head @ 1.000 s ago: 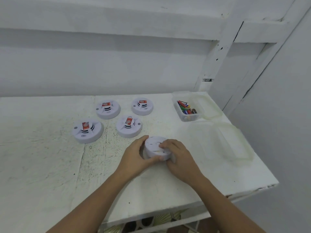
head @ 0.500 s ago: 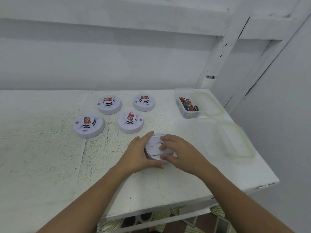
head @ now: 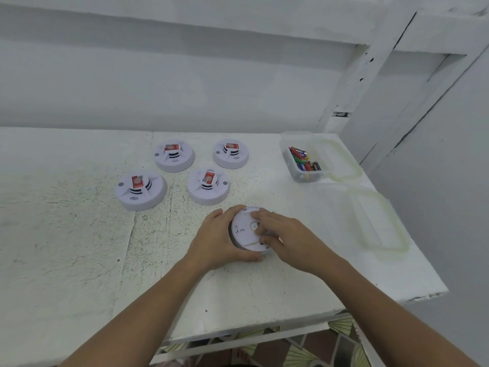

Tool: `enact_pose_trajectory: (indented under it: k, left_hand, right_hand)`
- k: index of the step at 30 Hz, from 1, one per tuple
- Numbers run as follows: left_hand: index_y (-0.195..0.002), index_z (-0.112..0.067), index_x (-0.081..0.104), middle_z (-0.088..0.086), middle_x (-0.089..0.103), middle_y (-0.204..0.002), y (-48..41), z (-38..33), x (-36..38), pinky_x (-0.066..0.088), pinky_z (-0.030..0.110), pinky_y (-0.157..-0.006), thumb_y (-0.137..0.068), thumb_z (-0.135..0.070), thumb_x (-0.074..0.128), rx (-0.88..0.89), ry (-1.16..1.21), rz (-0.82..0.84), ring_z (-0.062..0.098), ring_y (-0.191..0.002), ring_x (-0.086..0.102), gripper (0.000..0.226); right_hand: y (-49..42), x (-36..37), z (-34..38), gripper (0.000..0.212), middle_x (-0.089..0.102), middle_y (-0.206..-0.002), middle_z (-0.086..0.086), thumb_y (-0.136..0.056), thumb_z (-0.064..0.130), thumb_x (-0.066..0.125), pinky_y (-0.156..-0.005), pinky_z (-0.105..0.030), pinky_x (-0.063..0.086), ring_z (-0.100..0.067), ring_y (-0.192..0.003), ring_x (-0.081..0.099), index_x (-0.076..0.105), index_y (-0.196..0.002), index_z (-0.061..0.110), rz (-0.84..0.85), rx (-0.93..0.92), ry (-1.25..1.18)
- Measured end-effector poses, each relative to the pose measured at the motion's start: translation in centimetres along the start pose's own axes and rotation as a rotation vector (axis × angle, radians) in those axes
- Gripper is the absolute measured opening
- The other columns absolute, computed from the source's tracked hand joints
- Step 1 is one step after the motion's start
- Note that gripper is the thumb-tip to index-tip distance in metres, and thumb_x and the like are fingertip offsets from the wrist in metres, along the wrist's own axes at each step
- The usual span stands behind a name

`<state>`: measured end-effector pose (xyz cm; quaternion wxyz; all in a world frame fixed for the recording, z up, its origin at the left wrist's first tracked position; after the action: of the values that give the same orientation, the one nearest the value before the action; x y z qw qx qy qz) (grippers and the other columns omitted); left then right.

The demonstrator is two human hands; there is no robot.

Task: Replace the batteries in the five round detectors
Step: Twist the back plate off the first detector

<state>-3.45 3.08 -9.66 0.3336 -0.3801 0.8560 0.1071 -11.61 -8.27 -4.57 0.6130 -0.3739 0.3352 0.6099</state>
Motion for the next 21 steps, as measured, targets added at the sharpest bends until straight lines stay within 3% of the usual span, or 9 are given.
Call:
enact_pose_trajectory:
  k: [3, 6, 10, 14, 18, 21]
  left_hand:
    - [-0.13, -0.035, 0.044, -0.027, 0.054, -0.114, -0.1, -0.2, 0.0, 0.045, 0.033, -0.096, -0.038, -0.078, 0.076, 0.008, 0.004, 0.002, 0.009, -0.106, 0.051, 0.107]
    - [-0.13, -0.037, 0.044, -0.027, 0.055, -0.113, -0.1, 0.0, 0.1, 0.045, 0.036, -0.096, -0.036, -0.077, 0.077, -0.006, 0.009, 0.008, 0.009, -0.108, 0.052, 0.107]
    - [-0.128, -0.04, 0.043, -0.028, 0.053, -0.112, 0.1, 0.4, 0.1, 0.047, 0.036, -0.094, -0.032, -0.081, 0.075, -0.04, -0.001, 0.008, 0.011, -0.111, 0.05, 0.109]
    - [-0.128, -0.037, 0.044, -0.033, 0.048, -0.106, 0.3, -0.3, -0.2, 0.043, 0.03, -0.094, -0.036, -0.071, 0.081, -0.034, -0.02, 0.013, 0.008, -0.108, 0.048, 0.105]
    - [-0.118, -0.043, 0.048, -0.027, 0.057, -0.102, 0.2, -0.2, -0.2, 0.051, 0.034, -0.083, -0.035, -0.074, 0.08, -0.04, -0.001, -0.006, 0.006, -0.098, 0.054, 0.094]
    - [-0.116, -0.043, 0.049, -0.025, 0.059, -0.1, 0.2, -0.3, -0.3, 0.052, 0.035, -0.081, -0.036, -0.073, 0.08, -0.039, 0.021, -0.005, 0.007, -0.096, 0.055, 0.091]
  right_hand:
    - [-0.3, -0.3, -0.2, 0.023, 0.056, -0.134, 0.005, -0.09, 0.009, 0.059, -0.088, -0.002, 0.034, 0.003, -0.108, 0.049, 0.062, -0.113, 0.004, 0.011, 0.003, -0.039]
    - [-0.5, -0.4, -0.4, 0.016, 0.053, -0.137, 0.006, -0.088, 0.01, 0.063, -0.092, 0.003, 0.025, 0.004, -0.118, 0.044, 0.065, -0.103, 0.005, 0.044, -0.011, -0.05]
    - [-1.1, -0.4, -0.1, 0.01, 0.047, -0.141, 0.006, -0.085, 0.011, 0.065, -0.093, 0.003, 0.02, -0.008, -0.129, 0.04, 0.062, -0.095, 0.01, 0.103, 0.014, -0.04]
    - [-1.8, -0.9, 0.4, 0.012, 0.049, -0.129, 0.008, -0.08, 0.011, 0.07, -0.097, -0.018, 0.033, -0.008, -0.119, 0.042, 0.062, -0.086, 0.016, 0.173, 0.05, -0.06]
    - [-2.3, -1.6, 1.4, 0.025, 0.042, -0.104, 0.008, -0.073, 0.005, 0.071, -0.08, -0.018, 0.042, -0.011, -0.098, 0.047, 0.051, -0.079, 0.018, 0.174, 0.052, -0.091]
    - [-2.5, -2.2, 0.9, 0.032, 0.041, -0.096, 0.006, -0.07, 0.004, 0.074, -0.07, -0.014, 0.041, -0.011, -0.089, 0.048, 0.049, -0.075, 0.022, 0.11, 0.155, -0.193]
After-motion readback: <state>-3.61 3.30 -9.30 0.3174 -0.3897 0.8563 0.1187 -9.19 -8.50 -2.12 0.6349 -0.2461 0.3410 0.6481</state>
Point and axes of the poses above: each hand's wrist, its own y-axis away from the middle knuckle, its own x-axis out of the palm, z = x × y, the point moved 7 cm from there along -y, towards the middle knuckle
